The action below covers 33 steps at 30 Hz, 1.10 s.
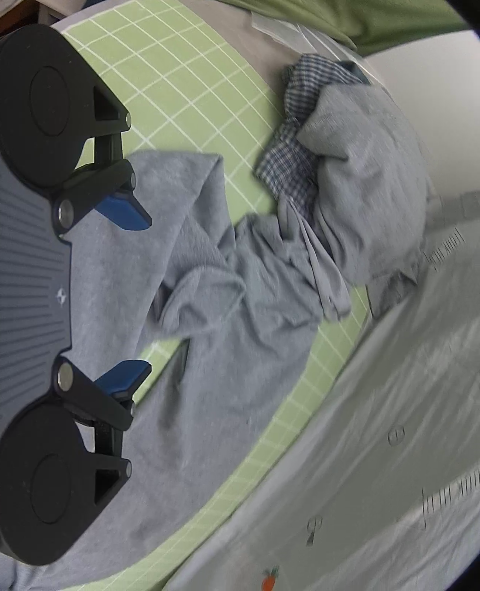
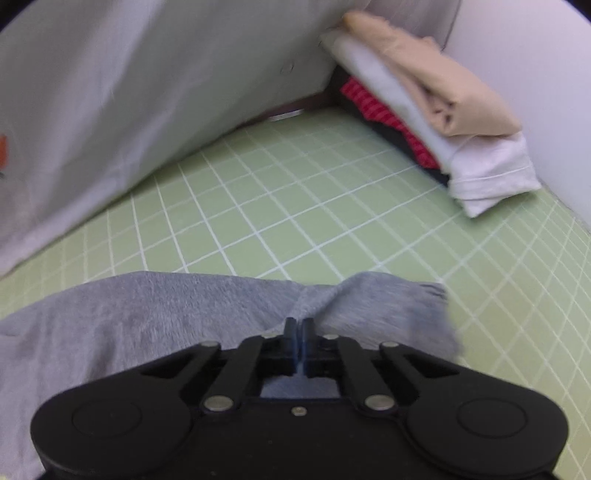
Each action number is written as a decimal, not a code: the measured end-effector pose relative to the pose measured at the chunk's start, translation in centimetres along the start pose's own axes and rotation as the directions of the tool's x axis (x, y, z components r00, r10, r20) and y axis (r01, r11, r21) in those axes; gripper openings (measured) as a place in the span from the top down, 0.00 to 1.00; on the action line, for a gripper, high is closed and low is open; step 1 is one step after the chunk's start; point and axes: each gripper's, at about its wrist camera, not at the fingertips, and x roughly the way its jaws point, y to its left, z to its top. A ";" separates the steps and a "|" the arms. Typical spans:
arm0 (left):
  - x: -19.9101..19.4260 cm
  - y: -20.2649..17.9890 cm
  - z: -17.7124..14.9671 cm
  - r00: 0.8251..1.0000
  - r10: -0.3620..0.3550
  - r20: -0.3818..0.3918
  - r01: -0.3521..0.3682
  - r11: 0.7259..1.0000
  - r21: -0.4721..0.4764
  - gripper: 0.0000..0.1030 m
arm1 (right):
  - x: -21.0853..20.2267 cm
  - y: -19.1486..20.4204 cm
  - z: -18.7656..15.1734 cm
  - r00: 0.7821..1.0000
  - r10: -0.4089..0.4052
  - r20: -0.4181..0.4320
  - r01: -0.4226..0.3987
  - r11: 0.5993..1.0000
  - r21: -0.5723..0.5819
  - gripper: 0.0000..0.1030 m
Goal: Fold clothes
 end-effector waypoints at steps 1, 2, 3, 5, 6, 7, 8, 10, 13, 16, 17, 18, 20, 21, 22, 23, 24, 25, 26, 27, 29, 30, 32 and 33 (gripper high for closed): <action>-0.5 -0.2 -0.3 1.000 -0.018 0.005 0.018 1.000 0.009 0.24 | -1.3 -0.9 -0.5 1.000 0.009 0.018 -0.009 1.000 0.003 0.99; -1.0 -0.4 -0.6 0.999 -0.034 0.009 0.034 0.999 0.018 0.24 | -2.8 -1.9 -1.0 0.999 0.016 0.036 -0.016 1.000 0.008 0.99; -1.5 -0.6 -1.1 0.999 -0.048 0.015 0.047 0.998 0.030 0.24 | -4.1 -3.0 -1.7 0.999 0.022 0.045 -0.023 1.000 0.014 0.99; -2.5 -0.9 -2.1 0.997 -0.069 0.022 0.068 0.996 0.057 0.24 | -6.6 -5.3 -3.5 0.998 0.033 0.048 -0.035 0.999 0.027 0.99; -3.0 -1.1 -2.6 0.997 -0.077 0.021 0.075 0.994 0.075 0.24 | -7.5 -6.5 -4.4 0.999 0.038 0.038 -0.039 0.999 0.031 0.99; -3.4 -1.3 -3.3 0.996 -0.085 0.017 0.083 0.992 0.096 0.24 | -7.9 -7.6 -5.7 0.999 0.040 0.013 -0.041 0.999 0.031 0.99; -3.8 -1.4 -4.0 0.996 -0.091 0.011 0.089 0.990 0.110 0.24 | -8.1 -8.7 -7.1 0.999 0.042 -0.016 -0.041 0.999 0.030 0.99; -4.6 -1.4 -5.4 0.995 -0.099 -0.005 0.099 0.986 0.133 0.24 | -8.1 -10.5 -9.8 0.994 0.051 -0.092 -0.048 0.998 0.038 0.99; -5.9 -1.3 -7.6 0.994 -0.106 -0.032 0.110 0.981 0.162 0.24 | -7.8 -13.0 -12.4 0.979 0.103 -0.179 -0.081 0.989 0.127 0.96; -7.0 -1.5 -9.3 0.993 -0.106 -0.047 0.113 0.975 0.189 0.22 | -8.6 -14.7 -12.3 0.984 0.132 -0.123 -0.106 0.975 0.198 0.58; -7.3 -1.5 -9.8 0.993 -0.105 -0.050 0.113 0.974 0.196 0.22 | -8.8 -15.1 -12.1 0.985 0.143 -0.092 -0.120 0.969 0.217 0.42; -7.6 -1.6 -10.1 0.993 -0.105 -0.052 0.113 0.973 0.202 0.22 | -9.0 -15.3 -11.6 0.985 0.160 -0.062 -0.142 0.963 0.228 0.35; -8.5 -1.9 -10.9 0.993 -0.104 -0.049 0.112 0.971 0.213 0.21 | -8.7 -15.5 -10.7 0.980 0.195 -0.024 -0.184 0.954 0.237 0.24; -8.8 -2.0 -11.2 0.993 -0.105 -0.046 0.112 0.970 0.217 0.20 | -8.2 -15.5 -10.2 0.978 0.206 -0.017 -0.196 0.949 0.246 0.19; -9.2 -2.1 -11.5 0.994 -0.103 -0.042 0.110 0.969 0.222 0.18 | -7.8 -15.5 -9.8 0.976 0.217 -0.010 -0.208 0.945 0.255 0.18; -9.6 -2.2 -11.9 0.994 -0.101 -0.037 0.107 0.968 0.226 0.18 | -7.2 -15.5 -9.4 0.974 0.224 -0.014 -0.213 0.941 0.263 0.18; -9.9 -2.2 -12.2 0.995 -0.099 -0.033 0.104 0.968 0.230 0.18 | -6.4 -15.5 -9.2 0.973 0.228 -0.027 -0.212 0.939 0.272 0.18; -10.2 -2.3 -12.6 0.995 -0.095 -0.033 0.101 0.967 0.235 0.18 | -5.6 -15.3 -9.1 0.972 0.229 -0.047 -0.207 0.938 0.279 0.18; -10.5 -2.3 -12.9 0.995 -0.092 -0.034 0.097 0.966 0.239 0.18 | -4.9 -15.2 -9.1 0.971 0.228 -0.069 -0.200 0.939 0.280 0.18; -10.7 -2.3 -13.3 0.996 -0.087 -0.035 0.093 0.966 0.243 0.18 | -4.4 -15.0 -9.3 0.970 0.229 -0.085 -0.199 0.943 0.265 0.19; -10.9 -2.2 -13.9 0.996 -0.079 -0.040 0.086 0.965 0.249 0.18 | -3.7 -14.7 -9.6 0.967 0.233 -0.104 -0.207 0.955 0.212 0.35; -10.9 -2.2 -14.1 0.996 -0.073 -0.043 0.082 0.965 0.249 0.18 | -3.5 -14.5 -9.8 0.967 0.230 -0.112 -0.209 0.963 0.171 0.60; -10.9 -2.1 -14.3 0.997 -0.063 -0.050 0.074 0.966 0.248 0.18 | -4.2 -14.4 -10.0 0.969 0.223 -0.103 -0.216 0.973 0.078 0.80; -10.9 -2.2 -14.3 0.997 -0.063 -0.051 0.073 0.967 0.245 0.18 | -5.1 -14.6 -10.0 0.970 0.229 -0.082 -0.225 0.973 0.052 0.92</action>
